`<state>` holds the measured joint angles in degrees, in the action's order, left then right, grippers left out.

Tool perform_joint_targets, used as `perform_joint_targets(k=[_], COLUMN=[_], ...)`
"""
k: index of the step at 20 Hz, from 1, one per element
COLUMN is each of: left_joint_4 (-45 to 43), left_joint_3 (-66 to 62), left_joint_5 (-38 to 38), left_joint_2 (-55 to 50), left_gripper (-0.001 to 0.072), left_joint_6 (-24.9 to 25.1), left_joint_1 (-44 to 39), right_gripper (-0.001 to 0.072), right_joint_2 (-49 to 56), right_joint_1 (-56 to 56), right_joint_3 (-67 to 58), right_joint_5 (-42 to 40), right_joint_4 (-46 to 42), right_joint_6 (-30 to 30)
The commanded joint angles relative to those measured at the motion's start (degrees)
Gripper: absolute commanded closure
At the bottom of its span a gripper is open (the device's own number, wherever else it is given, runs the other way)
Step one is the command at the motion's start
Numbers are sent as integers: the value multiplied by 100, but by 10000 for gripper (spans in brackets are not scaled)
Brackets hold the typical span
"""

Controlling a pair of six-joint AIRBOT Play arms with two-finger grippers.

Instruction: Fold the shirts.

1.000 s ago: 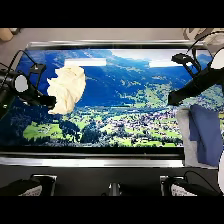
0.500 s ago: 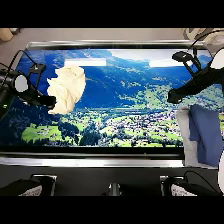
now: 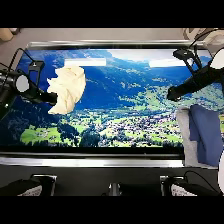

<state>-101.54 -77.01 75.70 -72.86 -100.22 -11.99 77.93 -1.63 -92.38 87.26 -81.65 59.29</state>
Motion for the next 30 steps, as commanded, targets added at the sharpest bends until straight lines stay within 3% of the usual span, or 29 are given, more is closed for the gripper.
perform_joint_targets(k=[1, 3, 4, 6, 10, 12, 18, 19, 20, 21, 24, 27, 30], left_joint_4=[0, 0, 2, 356, 2304, 2682, 2638, 2643, 2660, 2787, 3018, 3023, 3027], left_joint_3=[0, -216, -592, -1604, -3283, -3373, -3370, -3373, -3373, -3373, -3526, -3980, -3989], left_joint_5=[-1174, -2041, -2070, -1626, -319, -369, -538, -544, -518, -498, -608, -863, -1718], left_joint_2=[-120, -459, -841, -1823, -3764, -4199, -4682, -4704, -4699, -4658, -4159, -3003, -1375], left_gripper=[28, -13, -13, -13, -13, -13, -13, 13, 417, 665, 683, 683, 683], left_joint_6=[-229, -466, -697, -887, -887, -887, -868, -868, -866, -817, -284, 348, 442], left_joint_1=[7, 138, 319, 815, 1537, 1569, 1403, 1370, 1346, 1327, 1298, 1237, 833], right_gripper=[34, 39, 39, 39, 39, 39, 39, 39, 39, 39, 38, 38, 39], right_joint_2=[4, 4, 4, 4, 4, 4, 4, 4, 4, 4, -4, -131, -437], right_joint_1=[4, 4, 4, 4, 7, 7, 7, 7, 7, 7, -7, -7, -7], right_joint_3=[2, 2, 2, 2, 2, 2, 2, 2, 2, 2, 0, -109, -476], right_joint_5=[-634, -990, -1008, -1095, -1034, -1047, -1029, -1032, -1032, -1043, -1200, -1296, -1364], right_joint_4=[17, 50, 118, 269, 612, 616, 621, 619, 619, 616, 575, 481, 149], right_joint_6=[7, 7, 4, 7, 2, 0, -63, -63, -63, -63, -267, -509, -509])
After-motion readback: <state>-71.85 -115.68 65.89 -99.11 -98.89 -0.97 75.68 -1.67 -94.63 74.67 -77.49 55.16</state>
